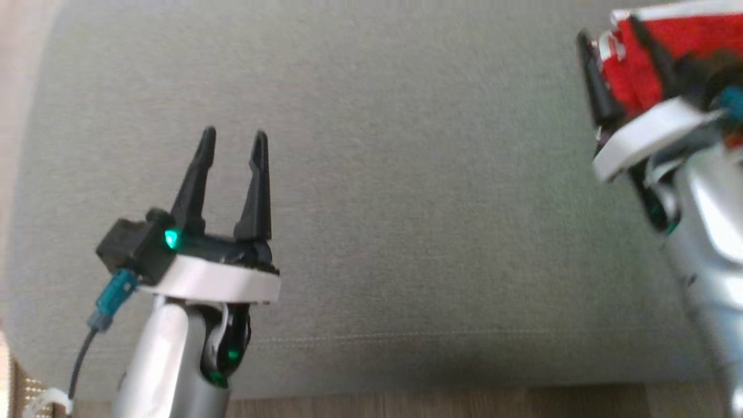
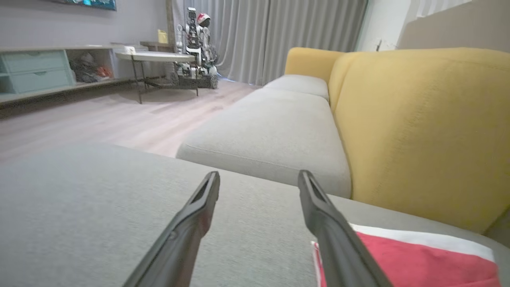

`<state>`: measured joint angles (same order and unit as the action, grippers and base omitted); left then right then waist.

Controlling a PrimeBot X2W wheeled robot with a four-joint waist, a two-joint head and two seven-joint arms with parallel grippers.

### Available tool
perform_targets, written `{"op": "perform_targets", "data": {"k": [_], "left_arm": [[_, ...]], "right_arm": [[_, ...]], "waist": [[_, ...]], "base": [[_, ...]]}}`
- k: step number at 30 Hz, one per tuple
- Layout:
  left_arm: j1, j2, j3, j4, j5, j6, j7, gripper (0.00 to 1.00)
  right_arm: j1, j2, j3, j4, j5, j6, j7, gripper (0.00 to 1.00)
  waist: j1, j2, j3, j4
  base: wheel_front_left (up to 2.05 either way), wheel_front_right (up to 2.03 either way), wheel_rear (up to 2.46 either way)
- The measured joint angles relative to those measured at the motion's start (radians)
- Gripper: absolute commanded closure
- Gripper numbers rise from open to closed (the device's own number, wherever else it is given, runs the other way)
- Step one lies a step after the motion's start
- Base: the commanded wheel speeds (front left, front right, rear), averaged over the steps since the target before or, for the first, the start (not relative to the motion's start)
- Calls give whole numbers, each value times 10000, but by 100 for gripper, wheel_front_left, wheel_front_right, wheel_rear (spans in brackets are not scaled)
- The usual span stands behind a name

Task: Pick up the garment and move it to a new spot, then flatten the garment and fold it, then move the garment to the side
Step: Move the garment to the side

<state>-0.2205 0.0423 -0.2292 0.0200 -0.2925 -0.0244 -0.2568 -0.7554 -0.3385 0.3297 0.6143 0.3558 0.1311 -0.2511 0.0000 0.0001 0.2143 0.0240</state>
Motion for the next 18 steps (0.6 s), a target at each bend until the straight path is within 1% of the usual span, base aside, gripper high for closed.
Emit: {"op": "perform_targets", "data": {"k": [3, 7, 10, 14, 18], "left_arm": [[459, 2, -186, 36, -17, 12, 0, 0], [1139, 10, -259, 134, -186, 109, 0, 0], [1572, 13, -209, 84, -297, 347, 2, 0], [2012, 23, -188, 10, -299, 387, 2, 0], [2168, 23, -176, -10, -180, 414, 2, 0]], "right_arm": [[1174, 566, -700, -715, -435, 0, -13, 0], [2950, 1511, -2002, -1760, -855, 0, -13, 0], [4276, 2220, -2617, -2435, -1319, 0, -13, 0], [5536, 2644, -2964, -3139, -1804, 0, -13, 0], [5967, 2738, -3158, -3760, -2151, 0, -13, 0]], "waist": [[0, 0, -443, 270], [0, 0, -966, 533], [0, 0, -1295, 649], [-1, 0, -1525, 694], [0, 0, -1622, 688]], "base": [[0, 0, 0], [0, 0, 0], [0, 0, 0], [0, 0, 0], [0, 0, 0]]}}
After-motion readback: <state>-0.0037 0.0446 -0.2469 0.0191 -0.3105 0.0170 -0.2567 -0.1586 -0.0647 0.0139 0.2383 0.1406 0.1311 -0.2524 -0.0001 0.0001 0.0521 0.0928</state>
